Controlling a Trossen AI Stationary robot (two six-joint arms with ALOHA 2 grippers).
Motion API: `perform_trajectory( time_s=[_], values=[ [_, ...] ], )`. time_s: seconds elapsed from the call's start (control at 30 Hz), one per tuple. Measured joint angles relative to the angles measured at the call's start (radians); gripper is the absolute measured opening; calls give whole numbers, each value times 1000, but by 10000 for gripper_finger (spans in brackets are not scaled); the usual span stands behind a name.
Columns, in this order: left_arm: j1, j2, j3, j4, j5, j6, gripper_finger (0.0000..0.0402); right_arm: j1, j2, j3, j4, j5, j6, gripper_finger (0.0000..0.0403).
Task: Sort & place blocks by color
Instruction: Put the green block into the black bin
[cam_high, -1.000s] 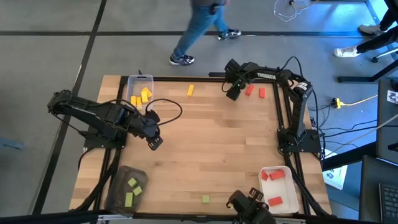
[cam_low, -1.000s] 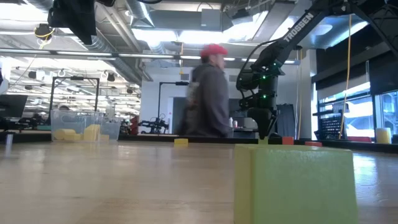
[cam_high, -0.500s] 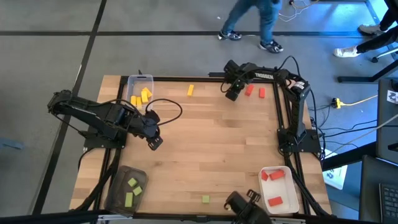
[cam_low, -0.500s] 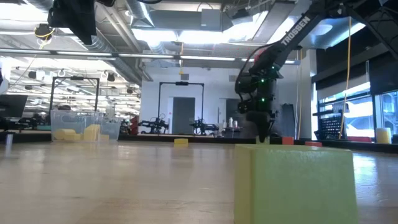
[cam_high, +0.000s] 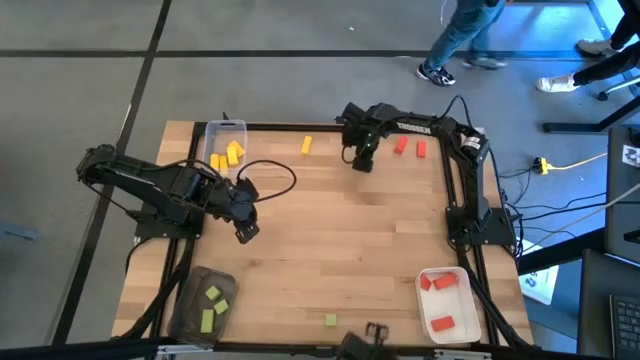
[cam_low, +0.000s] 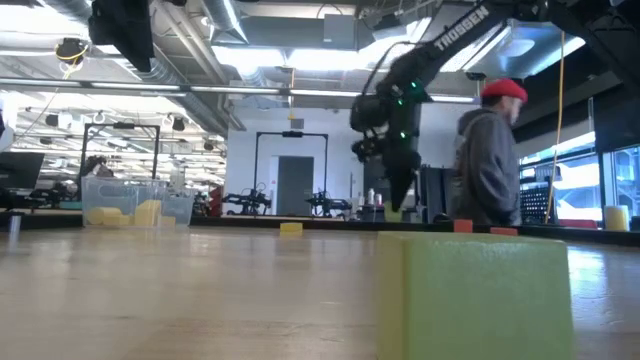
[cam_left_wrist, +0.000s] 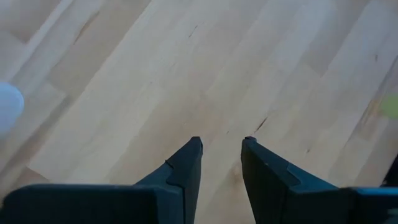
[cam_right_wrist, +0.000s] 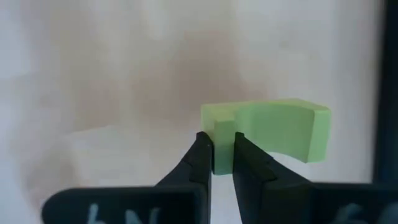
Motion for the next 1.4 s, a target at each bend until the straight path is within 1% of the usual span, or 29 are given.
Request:
perform_trajectory(
  time_s=[0.17, 0.27, 0.37, 0.5, 0.7, 0.83, 0.93, 1.13, 1.3, 1.4],
  values=[
    [0, 0, 0, -7, -1, 121, 104, 126, -1, 66, -76, -111, -156, 33],
    [0, 0, 0, -9, -23, 161, 104, 212, -2, 84, -109, -171, -246, 33],
    [0, 0, 0, -9, -48, 194, 104, 298, -2, 86, -106, -178, -300, 33],
    [0, 0, 0, -8, -49, 267, 104, 406, -3, 84, -99, -178, -375, 33],
    [0, 30, 1, -7, -50, 496, 104, 532, -3, 83, -72, -178, -537, 33],
    [0, 62, 1, -6, -50, 649, 104, 588, -4, 83, -44, -178, -655, 33],
    [0, 92, 1, -5, -50, 725, 104, 616, 0, 83, -26, -178, -727, 33],
    [0, 137, 1, 0, -45, 722, 104, 647, 59, 81, 4, -176, -788, 33],
    [0, 140, 1, 7, -39, 689, 104, 660, 123, 81, 12, -176, -817, 33],
    [0, 136, 1, 6, -39, 676, 104, 662, 137, 86, 23, -176, -817, 33]
  ],
)
